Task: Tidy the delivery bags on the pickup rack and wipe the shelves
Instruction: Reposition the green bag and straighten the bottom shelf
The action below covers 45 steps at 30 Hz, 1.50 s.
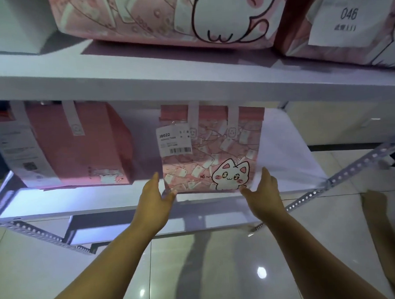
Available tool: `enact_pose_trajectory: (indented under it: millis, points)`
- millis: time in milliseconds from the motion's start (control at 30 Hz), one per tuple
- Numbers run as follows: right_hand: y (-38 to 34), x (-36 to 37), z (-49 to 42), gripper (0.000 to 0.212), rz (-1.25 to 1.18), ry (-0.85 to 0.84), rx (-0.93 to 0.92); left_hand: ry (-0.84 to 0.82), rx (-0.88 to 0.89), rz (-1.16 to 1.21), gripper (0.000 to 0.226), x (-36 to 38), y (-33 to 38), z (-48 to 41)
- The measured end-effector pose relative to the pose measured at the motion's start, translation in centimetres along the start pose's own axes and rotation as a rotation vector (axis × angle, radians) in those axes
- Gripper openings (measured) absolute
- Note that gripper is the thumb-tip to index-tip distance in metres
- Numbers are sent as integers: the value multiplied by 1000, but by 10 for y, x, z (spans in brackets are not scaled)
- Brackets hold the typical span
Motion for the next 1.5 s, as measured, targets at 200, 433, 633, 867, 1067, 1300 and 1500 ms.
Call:
enact_pose_trajectory:
  millis: [200, 433, 633, 867, 1067, 1300, 1500]
  points:
    - [9, 10, -17, 59, -67, -150, -157, -7, 26, -2, 42, 14, -4, -5]
    - [-2, 26, -21, 57, -106, -142, -231, 139, -10, -42, 73, -8, -3, -13]
    - [-1, 44, -28, 60, -115, -70, -224, 33, 5, -18, 45, -23, -4, -31]
    - [-8, 52, -34, 61, -103, -117, -227, -4, 69, 6, 48, -30, -29, -29]
    - [-22, 57, -31, 59, -81, -168, -256, -14, 19, 49, 73, -39, -45, -25]
    - [-20, 44, -18, 67, -39, -109, -181, 89, 22, 47, 70, -38, -39, -8]
    - [5, 16, 13, 43, -13, -77, -262, 158, 22, 100, 48, -5, -27, 40]
Point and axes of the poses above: each hand's wrist, its own z-axis away from the middle knuckle, its own x-axis out of the palm, y = z × x, the point moved 1 cm from there along -z, towards the middle knuckle, and after that the axes turned 10 degrees about -y, right-handed, at the moved point
